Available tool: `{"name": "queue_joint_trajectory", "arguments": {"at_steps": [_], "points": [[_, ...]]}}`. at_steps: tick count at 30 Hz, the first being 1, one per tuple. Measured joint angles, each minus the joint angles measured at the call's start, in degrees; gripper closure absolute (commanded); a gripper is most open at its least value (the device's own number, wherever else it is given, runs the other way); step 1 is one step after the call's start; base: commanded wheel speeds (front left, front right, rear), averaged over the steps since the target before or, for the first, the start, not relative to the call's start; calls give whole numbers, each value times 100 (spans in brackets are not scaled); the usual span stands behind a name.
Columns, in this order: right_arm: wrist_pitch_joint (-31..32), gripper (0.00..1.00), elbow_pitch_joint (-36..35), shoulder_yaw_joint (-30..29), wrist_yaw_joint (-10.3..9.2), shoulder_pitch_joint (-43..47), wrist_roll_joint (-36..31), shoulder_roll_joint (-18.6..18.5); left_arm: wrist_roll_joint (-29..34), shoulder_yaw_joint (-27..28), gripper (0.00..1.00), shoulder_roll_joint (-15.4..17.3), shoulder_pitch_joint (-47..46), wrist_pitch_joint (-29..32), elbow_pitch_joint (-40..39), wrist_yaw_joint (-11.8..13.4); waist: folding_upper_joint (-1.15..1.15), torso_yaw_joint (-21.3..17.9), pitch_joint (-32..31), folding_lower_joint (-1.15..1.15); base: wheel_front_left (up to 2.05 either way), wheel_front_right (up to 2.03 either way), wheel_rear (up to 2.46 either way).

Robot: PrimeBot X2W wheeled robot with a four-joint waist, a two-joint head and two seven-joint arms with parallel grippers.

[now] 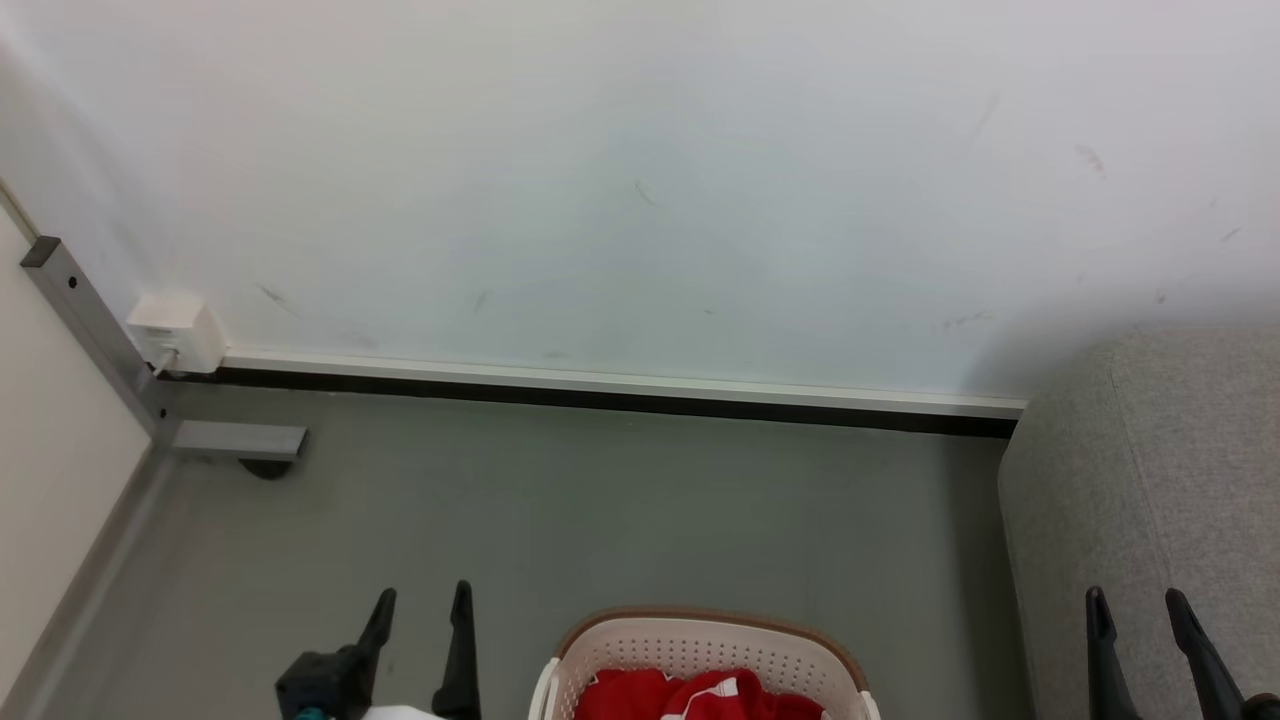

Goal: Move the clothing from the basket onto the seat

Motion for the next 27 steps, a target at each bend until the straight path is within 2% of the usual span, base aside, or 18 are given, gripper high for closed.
{"name": "queue_joint_trajectory", "arguments": {"at_steps": [16,22,27], "points": [[-172,0,-9,-118,0,109,-595,-8,722,104,0,19,65,-188,9,-203,0,-42,18,0,0,0,0],[-225,0,-3,-175,0,136,-653,-13,881,105,0,15,68,-242,44,-405,0,-62,39,0,0,0,0],[-269,0,20,-235,0,180,-733,-20,981,157,0,12,68,-282,71,-450,0,-80,46,0,0,0,0]]}}
